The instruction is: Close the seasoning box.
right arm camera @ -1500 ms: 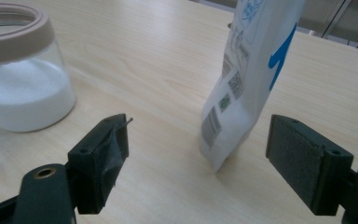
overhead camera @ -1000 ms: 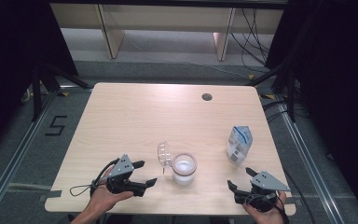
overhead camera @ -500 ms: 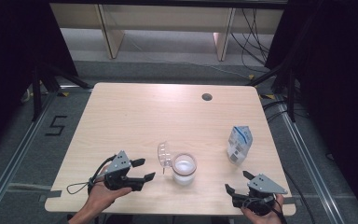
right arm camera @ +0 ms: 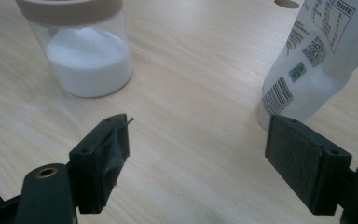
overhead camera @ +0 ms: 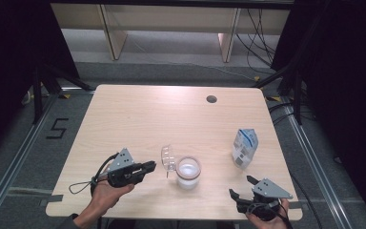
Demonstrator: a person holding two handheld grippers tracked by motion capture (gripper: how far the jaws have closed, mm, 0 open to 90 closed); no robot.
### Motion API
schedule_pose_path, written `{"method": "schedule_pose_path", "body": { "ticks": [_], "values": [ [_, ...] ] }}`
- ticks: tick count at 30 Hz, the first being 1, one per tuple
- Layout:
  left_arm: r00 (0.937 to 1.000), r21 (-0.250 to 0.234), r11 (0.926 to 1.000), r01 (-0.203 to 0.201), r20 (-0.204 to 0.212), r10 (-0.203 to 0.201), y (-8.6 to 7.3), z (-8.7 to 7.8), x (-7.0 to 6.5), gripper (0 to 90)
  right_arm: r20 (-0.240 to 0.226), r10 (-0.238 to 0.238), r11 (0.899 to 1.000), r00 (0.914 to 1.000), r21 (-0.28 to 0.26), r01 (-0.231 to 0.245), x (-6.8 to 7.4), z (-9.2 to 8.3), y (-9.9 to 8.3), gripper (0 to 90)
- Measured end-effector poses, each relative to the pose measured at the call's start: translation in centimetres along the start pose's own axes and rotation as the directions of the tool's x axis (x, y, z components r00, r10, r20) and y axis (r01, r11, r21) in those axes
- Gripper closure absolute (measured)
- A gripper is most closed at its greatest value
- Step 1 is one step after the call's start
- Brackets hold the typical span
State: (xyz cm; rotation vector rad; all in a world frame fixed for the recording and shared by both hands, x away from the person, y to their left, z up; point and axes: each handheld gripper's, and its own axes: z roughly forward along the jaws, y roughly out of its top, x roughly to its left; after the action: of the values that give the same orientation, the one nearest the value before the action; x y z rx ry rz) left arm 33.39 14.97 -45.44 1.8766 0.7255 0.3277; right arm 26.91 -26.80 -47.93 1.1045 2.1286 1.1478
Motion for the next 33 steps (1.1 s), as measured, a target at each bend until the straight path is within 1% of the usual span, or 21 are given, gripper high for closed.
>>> {"method": "schedule_pose_path", "body": {
  "ticks": [1, 2, 4, 5, 6, 7, 11, 12, 13, 16, 17, 19, 21, 23, 25, 27, 28, 29, 30, 31, 33],
  "values": [
    [1.0, 0.0, 1.0, -0.002, 0.002, 0.002, 0.1, 0.1, 0.0, 87.3, 0.003, -0.009, 1.0, 1.0, 0.001, 0.009, 0.0, 0.0, 0.0, 23.0],
    [1.0, -0.003, 1.0, 0.008, 0.003, -0.008, 0.1, 0.2, 0.0, 88.5, 0.01, 0.0, 1.0, 0.9999, 0.0, 0.0, 0.1, 0.0, 0.0, 23.0],
    [0.9998, -0.003, 1.0, 0.006, 0.017, -0.006, 0.2, 0.3, 0.0, 89.3, 0.001, 0.025, 1.0, 0.9997, 0.015, -0.025, 0.3, 0.0, 0.0, 23.2],
    [0.9999, -0.006, 1.0, 0.006, 0.015, -0.006, 0.3, 0.3, 0.0, 89.3, -0.006, -0.006, 1.0, 1.0, 0.003, 0.006, 0.1, 0.1, 0.0, 23.4],
    [0.9998, -0.009, 0.9999, 0.008, 0.016, -0.008, 0.3, 0.4, 0.0, 89.4, 0.0, -0.016, 1.0, 0.9999, -0.003, 0.016, 0.0, 0.1, 0.0, 23.5],
    [0.9998, -0.008, 0.9999, 0.007, 0.018, -0.007, 0.4, 0.4, 0.0, 89.4, -0.006, -0.001, 1.0, 1.0, 0.005, 0.001, 0.1, 0.1, 0.0, 23.5],
    [0.9997, -0.013, 0.9999, 0.003, 0.025, -0.002, 0.6, 0.6, -0.1, 89.4, -0.003, -0.005, 1.0, 1.0, 0.011, 0.005, 0.1, 0.1, 0.0, 23.8],
    [0.9996, -0.014, 0.9999, 0.001, 0.029, 0.0, 0.7, 0.6, -0.1, 89.4, 0.008, -0.013, 1.0, 0.9999, 0.008, 0.013, 0.1, 0.1, 0.0, 23.9],
    [0.9998, -0.007, 1.0, 0.0, 0.02, 0.0, 0.8, 0.6, -0.2, 89.4, 0.002, -0.026, 1.0, 0.9996, 0.005, 0.026, 0.1, 0.2, 0.0, 24.0],
    [0.9994, -0.02, 0.9998, 0.002, 0.036, -0.001, 1.0, 0.7, -0.2, 89.4, -0.011, -0.012, 1.0, 0.9999, 0.011, 0.012, 0.2, 0.2, 0.0, 24.0],
    [0.9997, -0.017, 0.9999, 0.0, 0.026, 0.0, 1.1, 0.7, -0.3, 89.4, -0.006, -0.017, 1.0, 0.9998, 0.012, 0.017, 0.1, 0.2, 0.0, 24.1],
    [0.9996, -0.018, 0.9998, -0.001, 0.028, 0.002, 1.3, 0.7, -0.3, 89.4, 0.002, -0.041, 0.999, 0.9992, 0.001, 0.041, 0.0, 0.3, 0.0, 24.1],
    [0.9994, -0.021, 0.9998, -0.002, 0.033, 0.003, 1.4, 0.8, -0.4, 89.4, -0.017, -0.005, 1.0, 0.9998, 0.02, 0.006, 0.2, 0.2, -0.1, 24.2],
    [0.9991, -0.03, 0.9995, -0.007, 0.041, 0.008, 1.6, 0.8, -0.3, 89.4, -0.011, 0.006, 1.0, 0.9999, 0.023, -0.006, 0.3, 0.2, -0.1, 24.2],
    [0.999, -0.035, 0.9994, -0.007, 0.043, 0.009, 1.7, 0.9, -0.4, 89.4, -0.009, 0.0, 1.0, 1.0, 0.019, 0.0, 0.2, 0.2, -0.1, 24.3],
    [0.9988, -0.032, 0.9994, -0.011, 0.047, 0.013, 1.8, 1.0, -0.5, 89.5, -0.001, -0.024, 1.0, 0.9997, 0.006, 0.024, 0.1, 0.2, 0.0, 24.4],
    [0.9989, -0.032, 0.9994, -0.012, 0.045, 0.014, 1.9, 1.0, -0.7, 89.4, 0.002, 0.01, 1.0, 0.9999, 0.015, -0.01, 0.4, 0.1, -0.1, 24.4],
    [0.9989, -0.034, 0.9993, -0.017, 0.044, 0.018, 1.9, 1.1, -0.7, 89.5, -0.001, -0.006, 1.0, 1.0, 0.009, 0.006, 0.2, 0.2, 0.0, 24.4],
    [0.9987, -0.037, 0.9992, -0.017, 0.047, 0.019, 2.0, 1.1, -0.8, 89.5, 0.0, 0.008, 1.0, 1.0, 0.013, -0.008, 0.3, 0.1, -0.1, 24.4],
    [0.9988, -0.034, 0.9992, -0.02, 0.045, 0.022, 2.1, 1.1, -0.9, 89.4, -0.002, -0.011, 1.0, 0.9999, 0.007, 0.011, 0.1, 0.2, 0.0, 24.4],
    [0.9983, -0.032, 0.9989, -0.034, 0.047, 0.035, 2.2, 1.1, -1.1, 89.4, 0.0, -0.016, 1.0, 0.9999, 0.004, 0.016, 0.1, 0.2, 0.0, 24.5]
  ]
}}
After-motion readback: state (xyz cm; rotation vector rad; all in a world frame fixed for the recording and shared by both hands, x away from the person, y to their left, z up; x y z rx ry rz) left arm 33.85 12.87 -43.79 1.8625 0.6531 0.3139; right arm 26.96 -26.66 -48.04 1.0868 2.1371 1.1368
